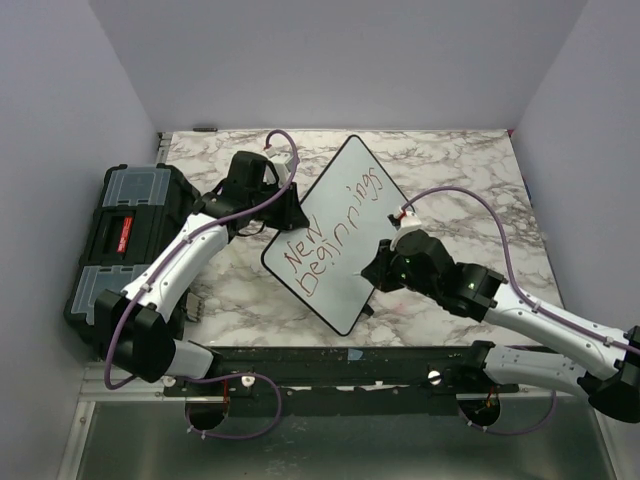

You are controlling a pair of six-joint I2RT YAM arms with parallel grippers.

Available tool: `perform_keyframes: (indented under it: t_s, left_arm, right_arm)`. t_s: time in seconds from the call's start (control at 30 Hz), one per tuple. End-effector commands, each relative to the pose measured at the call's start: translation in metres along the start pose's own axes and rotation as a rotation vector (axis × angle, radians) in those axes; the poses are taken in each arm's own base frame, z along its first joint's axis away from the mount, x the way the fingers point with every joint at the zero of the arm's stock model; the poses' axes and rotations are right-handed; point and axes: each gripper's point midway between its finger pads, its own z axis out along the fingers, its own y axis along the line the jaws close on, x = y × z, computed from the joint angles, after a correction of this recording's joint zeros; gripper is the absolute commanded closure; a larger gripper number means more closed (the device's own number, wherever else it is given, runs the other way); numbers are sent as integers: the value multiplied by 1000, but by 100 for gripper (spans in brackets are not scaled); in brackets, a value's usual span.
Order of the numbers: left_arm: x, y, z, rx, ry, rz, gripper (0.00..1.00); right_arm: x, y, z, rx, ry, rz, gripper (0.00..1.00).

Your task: Write a sentence on the whiteboard

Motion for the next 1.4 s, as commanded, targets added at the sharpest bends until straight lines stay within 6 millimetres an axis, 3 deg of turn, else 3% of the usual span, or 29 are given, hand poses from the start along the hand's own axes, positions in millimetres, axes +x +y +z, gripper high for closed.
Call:
perform_keyframes:
  t_s: [0.0,0.57,0.93,1.37]
  left_arm:
    - [45,31,11,-134,173,69,100]
    - [44,40,20,-152,172,101,100]
    - [41,39,16,-157,156,114,100]
    - [38,39,13,-167,142,114,100]
  right_arm:
    - [-2,-20,-5,87,-32,-42,99]
    - [13,-7,0,-28,1,-85,99]
    - [18,19,-1,-159,-2,-148,99]
    - [18,20,5,-101,-44,-243,99]
